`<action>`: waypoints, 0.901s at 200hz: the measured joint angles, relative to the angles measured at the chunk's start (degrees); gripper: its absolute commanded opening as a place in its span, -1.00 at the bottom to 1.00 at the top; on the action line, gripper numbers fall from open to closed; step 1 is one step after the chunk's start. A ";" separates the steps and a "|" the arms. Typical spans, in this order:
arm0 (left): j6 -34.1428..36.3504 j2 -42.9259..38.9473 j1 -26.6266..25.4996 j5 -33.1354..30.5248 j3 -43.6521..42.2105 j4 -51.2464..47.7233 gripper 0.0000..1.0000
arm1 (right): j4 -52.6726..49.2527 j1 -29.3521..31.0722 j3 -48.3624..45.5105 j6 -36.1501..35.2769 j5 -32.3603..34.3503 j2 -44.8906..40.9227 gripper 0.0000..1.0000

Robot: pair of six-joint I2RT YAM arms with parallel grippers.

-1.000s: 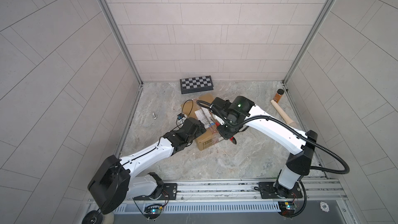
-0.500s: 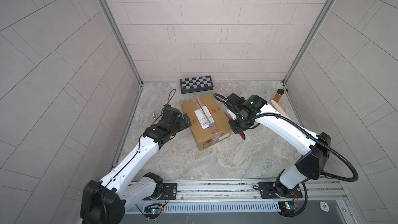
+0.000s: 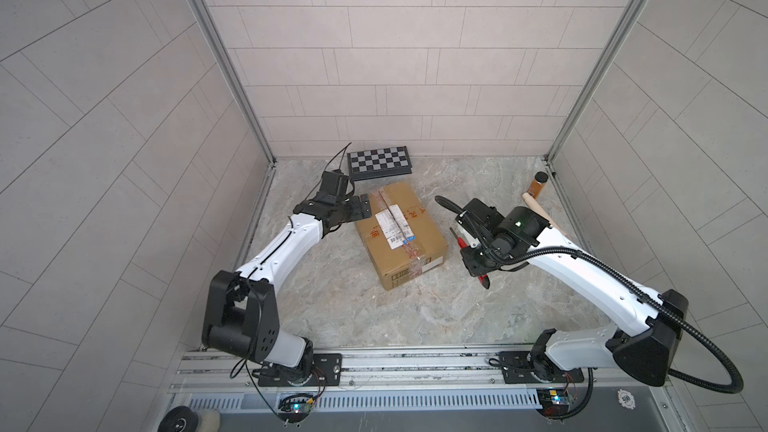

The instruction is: Unpack the express box

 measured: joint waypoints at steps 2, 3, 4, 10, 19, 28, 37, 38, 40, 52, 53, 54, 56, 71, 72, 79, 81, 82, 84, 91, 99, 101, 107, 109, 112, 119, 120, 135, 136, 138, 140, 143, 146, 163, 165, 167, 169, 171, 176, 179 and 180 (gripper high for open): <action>0.09 0.31 0.00 0.13 0.11 0.11 1.00 | 0.17 -0.02 -0.35 0.02 -0.04 -0.20 -1.00; 0.15 0.39 0.00 0.11 0.15 0.13 1.00 | 0.24 -0.02 -0.48 0.02 -0.07 -0.26 -1.00; 0.26 0.59 0.00 0.20 0.22 0.13 1.00 | 0.33 -0.02 -0.72 0.04 -0.11 -0.37 -1.00; 0.55 1.36 0.00 0.66 0.42 0.44 0.99 | 0.79 -0.13 -1.66 0.13 -0.20 -0.76 -1.00; 0.92 2.27 0.00 1.49 0.48 1.14 0.99 | 1.77 -0.24 -3.06 0.28 -0.46 -1.22 -1.00; 1.11 2.75 0.00 2.32 0.48 1.38 0.99 | 3.08 -0.37 -4.26 0.46 -0.61 -1.42 -1.00; 1.14 2.97 0.00 3.13 0.48 1.70 0.99 | 4.57 -0.46 -5.16 0.55 -0.85 -1.42 -1.00; 1.14 2.97 0.00 3.17 0.48 1.75 0.99 | 4.70 -0.48 -5.22 0.57 -0.90 -1.42 -1.00; 1.11 2.97 0.00 3.37 0.48 1.86 0.99 | 5.07 -0.52 -5.40 0.59 -0.96 -1.42 -1.00; 1.07 2.97 -0.02 4.39 0.42 2.54 0.99 | 6.84 -0.63 -5.81 0.68 -1.25 -1.25 -1.00; 1.07 2.95 -0.02 4.44 0.39 2.58 0.98 | 6.91 -0.63 -5.81 0.68 -1.25 -1.22 -1.00; 1.07 2.95 -0.02 4.57 0.37 2.69 0.99 | 7.08 -0.66 -5.81 0.68 -1.27 -1.20 -1.00; 1.07 2.93 -0.02 4.70 0.33 2.78 0.99 | 7.30 -0.66 -5.79 0.68 -1.33 -1.16 -1.00; 0.92 2.51 -0.24 5.55 -0.96 3.98 0.98 | 7.89 -0.66 -4.72 0.63 -1.42 -0.46 -1.00; 0.90 2.45 -0.26 5.57 -1.05 3.98 0.98 | 7.87 -0.66 -4.59 0.63 -1.42 -0.39 -1.00; 0.79 1.90 -0.37 5.68 -2.10 4.02 0.98 | 7.45 -0.66 -3.15 0.44 -1.40 0.31 -1.00; 0.72 1.70 -0.46 5.68 -2.43 4.00 0.99 | 7.30 -0.66 -2.67 0.33 -1.40 0.50 -1.00; 0.70 1.64 -0.46 5.68 -2.54 4.00 0.99 | 7.17 -0.66 -2.32 0.22 -1.40 0.66 -1.00; 0.59 1.46 -0.48 5.70 -2.89 3.98 0.99 | 7.06 -0.66 -1.77 0.20 -1.38 0.87 -1.00; 0.39 0.59 -0.79 5.66 -4.07 3.76 1.00 | 6.69 -0.66 0.09 -0.26 -1.33 1.51 -1.00; 0.11 -0.81 -1.27 5.60 -5.22 3.23 1.00 | 6.08 -0.63 2.27 -0.72 -1.31 2.05 -1.00; 0.04 -1.22 -1.44 5.53 -5.51 3.06 1.00 | 5.79 -0.61 2.91 -0.87 -1.31 2.21 -1.00; -0.17 -2.58 -1.86 5.40 -6.05 2.36 1.00 | 5.09 -0.48 4.76 -1.29 -1.22 2.54 -1.00; -0.28 -2.99 -2.01 5.31 -6.16 2.08 1.00 | 4.90 -0.44 5.35 -1.42 -1.11 2.62 -1.00; -0.42 -3.63 -2.21 5.22 -6.29 1.75 1.00 | 4.63 -0.31 6.10 -1.62 -1.11 2.75 -1.00; -0.85 -5.25 -2.78 4.92 -6.32 0.83 1.00 | 3.98 0.17 7.93 -2.21 -0.90 2.97 -1.00; -1.03 -5.60 -2.93 4.90 -6.32 0.79 1.00 | 3.89 0.26 8.11 -2.25 -0.85 2.99 -1.00; -2.16 -9.14 -4.66 3.19 -6.19 0.04 1.00 | 2.49 2.14 10.99 -3.08 -0.39 3.48 -1.00; -2.21 -9.29 -4.76 3.10 -6.16 0.00 1.00 | 2.36 2.34 11.21 -3.15 -0.35 3.50 -1.00; -2.40 -9.66 -5.07 2.82 -6.12 -0.17 1.00 | 2.25 2.56 11.41 -3.19 -0.33 3.54 -1.00; -2.58 -9.94 -5.35 2.69 -6.05 -0.35 1.00 | 2.05 2.95 11.69 -3.32 -0.37 3.65 -1.00; -2.73 -10.47 -5.95 2.08 -5.92 -0.66 1.00 | 1.81 3.41 12.00 -3.45 -0.33 3.78 -1.00; -3.08 -10.84 -6.49 1.77 -5.81 -0.90 1.00 | 1.49 3.91 12.35 -3.48 -0.28 3.98 -1.00; -4.90 -11.34 -9.99 -0.92 -5.09 -2.19 0.99 | -0.44 6.25 13.62 -3.58 -0.09 5.31 -1.00; -5.25 -11.26 -10.38 -0.94 -5.09 -2.27 1.00 | -0.74 6.51 13.77 -3.56 -0.02 5.53 -1.00; -5.51 -11.15 -10.86 -1.53 -5.07 -2.45 1.00 | -1.03 6.80 13.90 -3.58 0.02 5.79 -1.00; -5.75 -11.08 -11.32 -1.64 -5.07 -2.60 1.00 | -1.31 7.10 14.03 -3.58 0.07 6.03 -1.00; -5.95 -11.02 -11.56 -1.81 -5.07 -2.75 1.00 | -1.53 7.28 14.14 -3.56 0.11 6.19 -1.00; -6.80 -10.67 -12.90 -2.64 -5.07 -3.52 0.99 | -2.36 7.96 14.56 -3.58 0.31 6.91 -1.00; -7.23 -10.43 -13.49 -3.06 -5.09 -3.93 1.00 | -2.80 8.26 14.82 -3.56 0.39 7.26 -1.00; -7.43 -10.32 -13.81 -3.19 -5.09 -4.15 1.00 | -2.91 8.35 14.86 -3.56 0.39 7.34 -1.00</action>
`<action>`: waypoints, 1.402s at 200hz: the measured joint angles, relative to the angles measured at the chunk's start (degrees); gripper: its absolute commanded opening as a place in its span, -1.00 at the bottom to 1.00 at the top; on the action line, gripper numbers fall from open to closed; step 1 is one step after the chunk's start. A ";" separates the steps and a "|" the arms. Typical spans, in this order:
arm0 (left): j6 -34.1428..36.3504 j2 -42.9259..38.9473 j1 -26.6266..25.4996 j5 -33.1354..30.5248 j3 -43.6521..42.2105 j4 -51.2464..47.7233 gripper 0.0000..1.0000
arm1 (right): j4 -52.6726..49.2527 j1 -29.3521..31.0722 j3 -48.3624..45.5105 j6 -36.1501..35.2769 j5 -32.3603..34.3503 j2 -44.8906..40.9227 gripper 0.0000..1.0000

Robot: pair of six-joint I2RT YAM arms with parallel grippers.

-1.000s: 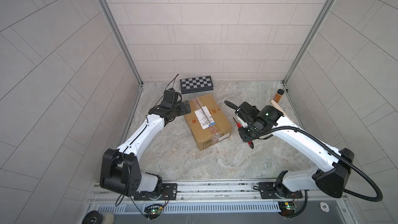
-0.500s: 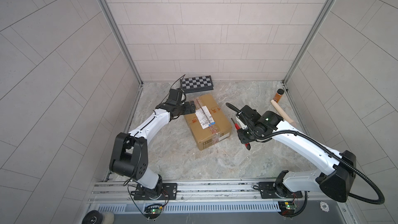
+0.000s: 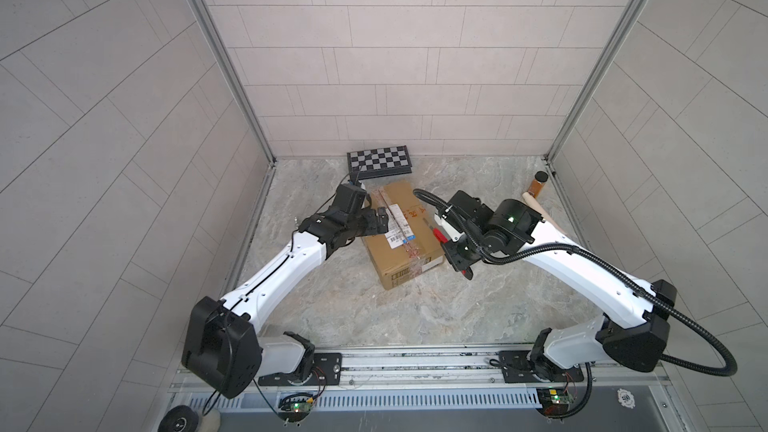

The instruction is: Unpack the express box

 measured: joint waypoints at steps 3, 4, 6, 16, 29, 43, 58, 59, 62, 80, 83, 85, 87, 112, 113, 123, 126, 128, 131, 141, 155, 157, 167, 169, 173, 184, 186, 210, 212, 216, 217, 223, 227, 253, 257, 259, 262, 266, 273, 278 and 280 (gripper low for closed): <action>-0.37 0.22 -0.59 -0.50 0.00 -0.39 1.00 | -0.50 0.42 0.28 0.00 0.11 0.44 -1.00; -0.44 0.26 -0.74 -0.57 0.00 -0.50 1.00 | -0.57 0.48 0.33 0.02 0.13 0.52 -1.00; -0.83 0.48 -1.16 -0.81 -0.02 -0.83 1.00 | -0.87 0.68 0.46 0.00 0.20 0.79 -1.00; -2.27 1.38 -2.99 -2.23 -0.15 -2.10 1.00 | -2.14 1.57 1.11 0.02 0.42 1.88 -1.00; -3.85 2.71 -5.03 -4.17 -0.48 -4.09 1.00 | -3.74 2.60 1.84 0.02 0.63 2.99 -1.00; -5.64 4.07 -6.05 -5.64 -1.27 -5.20 1.00 | -5.16 3.50 2.62 0.02 0.72 3.67 -1.00; -7.10 4.57 -6.45 -6.12 -1.38 -4.90 1.00 | -6.36 4.33 3.76 0.02 0.83 4.37 -1.00; -7.17 4.57 -6.47 -6.14 -1.38 -4.90 1.00 | -6.38 4.37 3.82 0.02 0.85 4.44 -1.00; -7.39 4.55 -6.49 -6.27 -1.38 -4.94 1.00 | -6.58 4.52 4.07 0.04 0.87 4.57 -1.00; -8.44 4.59 -6.78 -6.73 -1.66 -4.76 0.99 | -7.26 5.53 5.27 0.09 0.98 5.66 -1.00; -8.55 4.57 -6.80 -6.80 -1.70 -4.70 1.00 | -7.37 5.68 5.42 0.09 1.03 5.88 -1.00; -8.61 4.57 -6.82 -6.82 -1.75 -4.66 1.00 | -7.41 5.79 5.53 0.09 1.03 6.05 -1.00; -8.74 4.57 -6.84 -6.82 -1.84 -4.55 1.00 | -7.48 5.88 5.62 0.09 1.01 6.19 -1.00; -9.55 4.37 -6.86 -6.84 -2.73 -3.41 1.00 | -8.66 6.84 7.43 0.09 0.87 9.25 -1.00; -9.57 4.37 -6.86 -6.84 -2.75 -3.39 1.00 | -8.68 6.86 7.50 0.09 0.87 9.35 -1.00; -9.77 4.11 -6.86 -6.84 -3.30 -2.75 1.00 | -9.03 7.10 8.17 0.09 0.87 10.73 -1.00; -9.79 4.04 -6.86 -6.84 -3.48 -2.58 0.99 | -9.09 7.21 8.28 0.11 0.87 11.15 -1.00; -9.81 3.98 -6.86 -6.82 -3.61 -2.40 0.99 | -9.09 7.21 8.31 0.11 0.87 11.37 -1.00; -9.97 3.89 -6.86 -6.82 -3.82 -2.29 1.00 | -9.09 7.26 8.31 0.09 0.85 11.67 -1.00; -10.21 3.61 -6.86 -6.78 -4.50 -1.62 0.99 | -9.18 7.32 8.24 0.13 0.85 12.46 -1.00; -10.64 3.34 -6.86 -6.80 -5.18 -0.68 1.00 | -9.16 7.43 8.07 0.17 0.87 13.00 -1.00; -10.64 3.34 -6.86 -6.80 -5.25 -0.48 1.00 | -9.18 7.43 8.07 0.17 0.87 13.03 -1.00; -10.86 3.37 -6.86 -6.86 -5.53 0.33 1.00 | -9.25 7.50 7.85 0.31 0.92 13.05 -1.00; -10.91 3.37 -6.86 -6.88 -5.60 0.48 0.99 | -9.29 7.52 7.85 0.33 0.94 13.05 -1.00; -11.02 3.37 -6.86 -6.88 -5.75 0.81 1.00 | -9.38 7.52 7.85 0.35 0.98 13.05 -1.00; -11.17 3.34 -6.84 -6.88 -6.08 1.46 1.00 | -9.42 7.54 7.80 0.42 1.05 13.05 -1.00; -11.21 3.34 -6.84 -6.88 -6.12 1.55 1.00 | -9.42 7.52 7.78 0.44 1.07 13.05 -1.00; -11.50 3.23 -6.84 -6.88 -6.67 2.60 0.99 | -9.40 7.54 7.74 0.76 1.31 13.05 -1.00; -11.52 3.23 -6.84 -6.88 -6.71 2.69 1.00 | -9.40 7.54 7.74 0.79 1.36 13.05 -1.00; -11.56 3.21 -6.84 -6.88 -6.80 2.78 1.00 | -9.42 7.54 7.74 0.83 1.51 13.05 -1.00; -11.56 3.19 -6.84 -6.88 -6.82 2.80 1.00 | -9.42 7.54 7.74 0.85 1.53 13.05 -1.00; -11.61 3.15 -6.84 -6.86 -6.93 2.97 1.00 | -9.42 7.54 7.74 0.96 1.77 13.05 -1.00; -11.67 3.13 -6.84 -6.88 -7.02 3.13 1.00 | -9.40 7.54 7.74 1.01 1.95 13.05 -1.00; -11.74 3.06 -6.84 -6.82 -7.41 3.87 1.00 | -9.51 7.54 7.76 1.22 2.67 13.05 -1.00; -11.76 3.04 -6.84 -6.82 -7.45 3.93 1.00 | -9.53 7.54 7.76 1.22 2.71 13.05 -1.00; -11.76 3.04 -6.84 -6.84 -7.48 3.98 1.00 | -9.53 7.54 7.76 1.22 2.75 13.05 -1.00; -11.78 3.04 -6.84 -6.82 -7.52 4.07 1.00 | -9.53 7.54 7.76 1.22 2.82 13.05 -1.00; -11.85 3.02 -6.84 -6.84 -7.61 4.17 1.00 | -9.55 7.54 7.76 1.22 2.84 13.05 -1.00; -11.93 3.02 -6.84 -6.80 -7.69 4.42 1.00 | -9.55 7.54 7.76 1.22 2.89 13.05 -1.00; -11.98 3.02 -6.84 -6.82 -7.76 4.55 1.00 | -9.55 7.54 7.76 1.22 2.95 13.05 -1.00; -12.02 3.02 -6.84 -6.82 -7.78 4.57 1.00 | -9.53 7.54 7.76 1.22 2.99 13.05 -1.00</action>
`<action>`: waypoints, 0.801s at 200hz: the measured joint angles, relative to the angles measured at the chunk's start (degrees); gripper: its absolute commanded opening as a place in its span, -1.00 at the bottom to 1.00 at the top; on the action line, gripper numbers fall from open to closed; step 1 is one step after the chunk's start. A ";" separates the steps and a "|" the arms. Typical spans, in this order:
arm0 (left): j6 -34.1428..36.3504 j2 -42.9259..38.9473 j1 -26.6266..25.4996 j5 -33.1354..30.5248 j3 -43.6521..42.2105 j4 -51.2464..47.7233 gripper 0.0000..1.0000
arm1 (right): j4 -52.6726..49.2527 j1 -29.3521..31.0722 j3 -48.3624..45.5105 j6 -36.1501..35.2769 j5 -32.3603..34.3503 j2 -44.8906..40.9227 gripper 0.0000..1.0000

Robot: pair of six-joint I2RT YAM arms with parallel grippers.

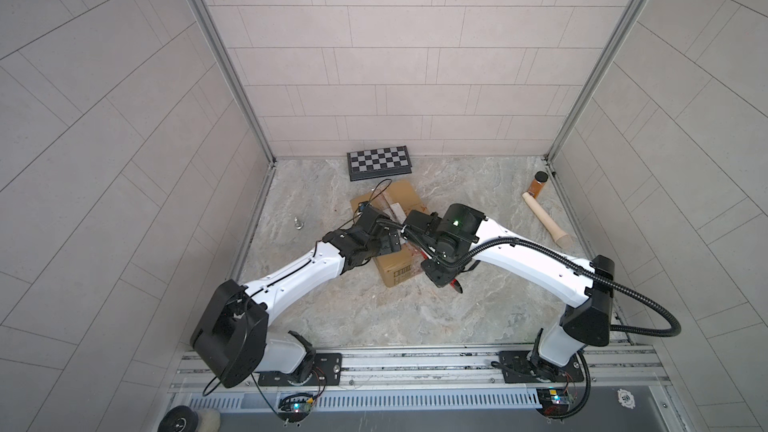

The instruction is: Unpack the express box

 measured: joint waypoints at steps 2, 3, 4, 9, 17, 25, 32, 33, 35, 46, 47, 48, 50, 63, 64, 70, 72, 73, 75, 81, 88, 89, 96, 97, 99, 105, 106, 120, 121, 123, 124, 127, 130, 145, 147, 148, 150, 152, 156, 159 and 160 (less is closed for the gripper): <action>-0.02 0.00 0.00 0.02 0.00 0.04 1.00 | 0.00 0.00 0.00 0.00 0.02 0.00 -1.00; -0.04 0.00 0.00 0.00 -0.02 0.11 1.00 | -0.02 0.00 0.00 0.00 0.04 0.00 -1.00; -0.04 0.00 0.00 0.02 -0.02 0.11 1.00 | 0.00 0.00 0.00 0.00 0.04 0.00 -1.00; -0.11 0.00 0.00 0.02 -0.09 0.28 0.99 | 0.00 0.00 0.00 0.00 0.13 0.00 -1.00; -0.13 0.00 0.00 0.02 -0.20 0.44 1.00 | 0.00 0.00 0.00 0.00 0.26 0.00 -1.00; -0.13 -0.02 0.00 0.04 -0.22 0.50 1.00 | 0.04 0.00 -0.02 0.00 0.31 0.00 -1.00; -0.13 -0.02 0.00 0.04 -0.24 0.55 1.00 | 0.07 -0.02 -0.02 0.00 0.37 0.00 -1.00; -0.15 -0.02 0.00 0.04 -0.24 0.55 1.00 | 0.07 0.00 -0.02 0.00 0.37 0.00 -1.00; -0.13 -0.02 0.00 0.04 -0.24 0.57 0.99 | 0.09 0.00 -0.04 0.00 0.39 0.00 -1.00; -0.15 -0.02 0.00 0.04 -0.26 0.59 1.00 | 0.31 0.00 -0.28 0.00 0.50 0.00 -1.00; -0.17 -0.04 0.00 0.04 -0.28 0.59 1.00 | 0.33 -0.02 -0.33 0.00 0.52 0.00 -1.00; -0.15 -0.04 0.00 0.04 -0.28 0.59 1.00 | 0.35 -0.02 -0.35 0.02 0.52 0.00 -1.00; -0.17 -0.04 0.00 0.04 -0.28 0.59 0.99 | 0.37 -0.02 -0.44 0.02 0.55 0.02 -1.00; -0.17 -0.04 0.00 0.04 -0.33 0.66 1.00 | 0.55 -0.02 -1.01 0.02 0.61 0.13 -1.00; -0.20 -0.04 0.00 0.04 -0.33 0.66 1.00 | 0.57 -0.02 -1.03 0.02 0.61 0.17 -1.00; -0.22 -0.07 0.00 0.09 -0.39 0.76 1.00 | 0.68 -0.02 -1.22 0.02 0.61 0.37 -1.00; -0.24 -0.07 0.00 0.09 -0.46 0.81 1.00 | 0.72 -0.02 -1.29 0.02 0.63 0.44 -1.00; -0.24 -0.09 0.00 0.11 -0.46 0.83 1.00 | 0.74 -0.02 -1.31 0.02 0.63 0.46 -1.00; -0.26 -0.09 0.00 0.11 -0.50 0.87 1.00 | 0.83 -0.02 -1.38 0.02 0.61 0.52 -1.00; -0.33 -0.13 0.00 0.15 -0.61 1.01 1.00 | 1.14 -0.02 -1.55 0.02 0.63 0.76 -1.00; -0.35 -0.15 0.00 0.20 -0.72 1.14 0.99 | 1.49 -0.02 -1.64 0.04 0.63 1.03 -1.00; -0.35 -0.15 0.00 0.20 -0.72 1.16 0.99 | 1.55 -0.02 -1.66 0.07 0.63 1.07 -1.00; -0.35 -0.17 0.00 0.24 -0.81 1.25 0.99 | 1.77 -0.02 -1.68 0.13 0.66 1.31 -1.00; -0.37 -0.17 0.00 0.26 -0.81 1.27 0.99 | 1.77 -0.02 -1.68 0.15 0.66 1.31 -1.00; -0.35 -0.17 0.00 0.26 -0.81 1.29 0.99 | 1.79 -0.02 -1.68 0.20 0.68 1.40 -1.00; -0.35 -0.20 0.00 0.31 -0.90 1.40 1.00 | 1.81 -0.02 -1.68 0.24 0.70 1.53 -1.00; -0.35 -0.20 0.00 0.33 -0.92 1.40 1.00 | 1.81 -0.02 -1.68 0.24 0.70 1.55 -1.00; -0.35 -0.31 0.00 0.44 -1.03 1.55 1.00 | 1.86 0.00 -1.66 0.39 0.76 1.79 -1.00; -0.37 -0.31 0.00 0.44 -1.07 1.57 1.00 | 1.86 0.00 -1.64 0.39 0.76 1.81 -1.00; -0.37 -0.33 0.00 0.44 -1.11 1.62 1.00 | 1.86 -0.02 -1.62 0.39 0.76 1.84 -1.00; -0.35 -0.33 0.00 0.44 -1.14 1.64 0.99 | 1.86 -0.02 -1.60 0.42 0.76 1.84 -1.00; -0.37 -0.35 0.00 0.46 -1.18 1.73 1.00 | 1.84 -0.02 -1.53 0.42 0.81 1.95 -1.00; -0.37 -0.37 0.00 0.46 -1.25 1.81 1.00 | 1.79 -0.02 -1.44 0.44 0.83 2.01 -1.00; -0.37 -0.46 0.02 0.66 -1.53 2.21 1.00 | 1.55 -0.02 -0.76 0.50 1.03 2.58 -1.00; -0.39 -0.46 0.02 0.66 -1.55 2.27 1.00 | 1.53 -0.02 -0.68 0.50 1.05 2.67 -1.00; -0.39 -0.48 0.02 0.66 -1.57 2.32 1.00 | 1.49 -0.02 -0.59 0.52 1.09 2.71 -1.00; -0.44 -0.48 0.02 0.63 -1.60 2.43 1.00 | 1.49 -0.02 -0.46 0.55 1.16 2.82 -1.00; -0.50 -0.48 0.02 0.61 -1.64 2.56 1.00 | 1.51 -0.02 -0.35 0.59 1.25 2.95 -1.00; -0.55 -0.46 0.02 0.59 -1.70 2.84 1.00 | 1.55 -0.04 -0.15 0.63 1.40 3.15 -1.00; -0.55 -0.44 0.09 0.59 -1.77 3.08 1.00 | 1.57 -0.04 0.04 0.68 1.60 3.39 -1.00; -0.57 -0.44 0.11 0.57 -1.79 3.17 1.00 | 1.57 -0.04 0.07 0.68 1.62 3.43 -1.00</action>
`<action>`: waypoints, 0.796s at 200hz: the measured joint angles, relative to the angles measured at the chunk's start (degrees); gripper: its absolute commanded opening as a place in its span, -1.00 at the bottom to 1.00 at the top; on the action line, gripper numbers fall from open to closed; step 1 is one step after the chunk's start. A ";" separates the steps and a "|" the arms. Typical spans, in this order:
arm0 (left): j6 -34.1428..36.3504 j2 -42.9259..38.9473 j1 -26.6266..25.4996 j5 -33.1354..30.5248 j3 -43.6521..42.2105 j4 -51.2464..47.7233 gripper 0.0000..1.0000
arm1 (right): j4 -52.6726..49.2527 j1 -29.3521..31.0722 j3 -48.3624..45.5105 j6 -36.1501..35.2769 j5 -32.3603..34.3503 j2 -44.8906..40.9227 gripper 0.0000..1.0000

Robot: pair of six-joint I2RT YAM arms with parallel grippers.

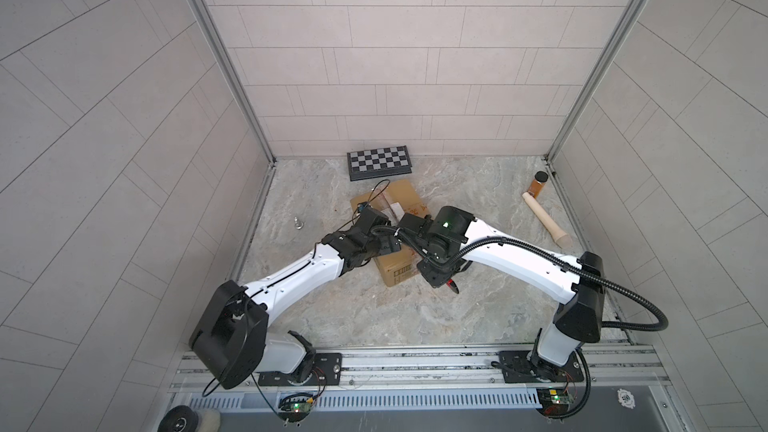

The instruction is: Unpack the express box

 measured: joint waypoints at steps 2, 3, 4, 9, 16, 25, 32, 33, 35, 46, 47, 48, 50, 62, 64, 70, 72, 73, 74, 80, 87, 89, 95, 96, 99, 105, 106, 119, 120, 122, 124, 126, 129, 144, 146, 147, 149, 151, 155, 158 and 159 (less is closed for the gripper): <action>-0.02 0.00 0.07 0.00 -0.04 0.09 1.00 | 0.04 -0.02 0.11 0.04 0.11 0.11 -1.00; -0.02 0.02 0.09 0.00 -0.04 0.15 1.00 | 0.04 -0.04 0.15 0.04 0.15 0.15 -1.00; -0.02 0.02 0.13 -0.02 -0.09 0.22 1.00 | 0.07 -0.04 0.22 0.07 0.22 0.26 -1.00; -0.09 0.04 0.28 -0.13 -0.15 0.50 1.00 | 0.22 -0.09 0.42 0.20 0.42 0.57 -1.00; -0.17 0.11 0.44 -0.37 -0.31 0.92 1.00 | 0.42 -0.09 0.59 0.39 0.68 0.96 -1.00; -0.24 0.17 0.59 -0.61 -0.39 1.29 1.00 | 0.70 -0.07 0.72 0.66 0.96 1.25 -1.00; -0.33 0.22 0.66 -0.72 -0.42 1.46 1.00 | 0.94 -0.07 0.74 0.87 1.14 1.25 -1.00; -0.35 0.22 0.66 -0.72 -0.42 1.46 1.00 | 0.94 -0.09 0.74 0.90 1.14 1.25 -1.00; -0.37 0.22 0.66 -0.74 -0.44 1.51 1.00 | 0.94 -0.09 0.79 0.98 1.18 1.25 -1.00; -0.44 0.20 0.66 -0.85 -0.61 1.75 1.00 | 0.79 -0.09 1.16 1.14 1.29 1.20 -1.00; -0.44 0.20 0.66 -0.85 -0.61 1.79 1.00 | 0.76 -0.09 1.18 1.14 1.29 1.20 -1.00; -0.44 0.20 0.66 -0.85 -0.63 1.81 1.00 | 0.74 -0.09 1.22 1.16 1.31 1.20 -1.00; -0.46 0.17 0.66 -0.85 -0.66 1.84 1.00 | 0.70 -0.09 1.31 1.22 1.38 1.20 -1.00; -0.48 0.20 0.66 -0.83 -0.74 2.01 1.00 | 0.11 -0.11 2.32 1.25 1.75 1.20 -1.00; -0.48 0.20 0.66 -0.83 -0.74 2.01 1.00 | 0.02 -0.13 2.54 1.25 1.84 1.20 -1.00; -0.50 0.17 0.66 -0.81 -0.74 2.08 1.00 | -0.37 -0.22 3.28 1.20 1.95 1.20 -1.00; -0.48 0.17 0.66 -0.79 -0.74 2.12 1.00 | -0.48 -0.24 3.52 1.20 2.05 1.20 -1.00; -0.50 0.17 0.66 -0.81 -0.74 2.12 1.00 | -0.48 -0.26 3.61 1.20 2.12 1.20 -1.00; -0.50 0.17 0.66 -0.79 -0.76 2.14 1.00 | -0.48 -0.28 3.80 1.20 2.21 1.20 -1.00; -0.50 0.17 0.66 -0.79 -0.83 2.25 1.00 | -0.13 -0.39 4.70 1.20 2.91 1.20 -1.00; -0.55 0.13 0.66 -0.70 -0.98 2.43 0.99 | 0.46 -0.70 6.03 1.14 3.50 1.22 -1.00; -0.57 0.13 0.66 -0.68 -1.01 2.51 0.99 | 0.55 -0.74 6.25 1.11 3.65 1.22 -1.00; -0.59 0.07 0.68 -0.59 -1.11 2.69 1.00 | 0.87 -0.92 7.19 1.03 4.11 1.22 -1.00; -0.59 0.07 0.68 -0.59 -1.14 2.71 1.00 | 0.96 -0.98 7.37 1.03 4.17 1.22 -1.00; -0.59 0.04 0.72 -0.55 -1.18 2.80 1.00 | 1.07 -1.09 7.69 1.01 4.35 1.22 -1.00; -0.61 -0.04 0.79 -0.39 -1.42 3.10 1.00 | 1.49 -1.27 8.31 0.98 4.66 1.22 -1.00; -0.63 -0.07 0.79 -0.39 -1.46 3.13 1.00 | 1.53 -1.27 8.35 0.96 4.68 1.25 -1.00; -0.68 -0.46 1.03 0.04 -2.08 3.91 0.99 | 2.19 -1.68 8.96 0.83 5.11 1.66 -1.00; -0.68 -0.52 1.07 0.11 -2.16 4.02 0.99 | 2.27 -1.73 8.98 0.83 5.11 1.70 -1.00; -0.68 -0.59 1.16 0.28 -2.27 4.15 0.99 | 2.36 -1.81 9.01 0.76 5.14 1.81 -1.00; -0.68 -0.63 1.20 0.39 -2.34 4.28 1.00 | 2.47 -1.88 9.03 0.76 5.16 1.90 -1.00; -0.70 -0.68 1.29 0.52 -2.45 4.39 1.00 | 2.58 -1.95 9.05 0.79 5.20 2.05 -1.00; -0.70 -0.79 1.42 0.83 -2.64 4.72 0.99 | 2.73 -2.01 9.05 0.70 5.20 2.25 -1.00; -0.81 -1.29 2.23 2.38 -3.78 6.23 1.00 | 3.61 -2.43 8.98 0.44 5.16 3.56 -1.00; -0.83 -1.36 2.34 2.60 -3.93 6.47 1.00 | 3.72 -2.45 8.98 0.39 5.11 3.78 -1.00; -0.83 -1.40 2.36 2.67 -3.98 6.51 1.00 | 3.78 -2.47 8.98 0.37 5.11 3.85 -1.00; -0.85 -1.49 2.49 2.93 -4.15 6.73 1.00 | 3.87 -2.51 8.98 0.35 5.09 4.02 -1.00; -0.87 -1.53 2.62 3.17 -4.31 6.97 1.00 | 4.00 -2.54 8.96 0.33 5.09 4.20 -1.00; -0.87 -1.70 2.89 3.67 -4.63 7.45 1.00 | 4.22 -2.60 8.94 0.17 5.01 4.59 -1.00; -0.90 -1.79 3.06 3.98 -4.87 7.76 1.00 | 4.31 -2.62 8.94 0.15 5.01 4.81 -1.00; -0.92 -1.81 3.10 4.04 -4.92 7.80 1.00 | 4.35 -2.62 8.94 0.15 5.01 4.85 -1.00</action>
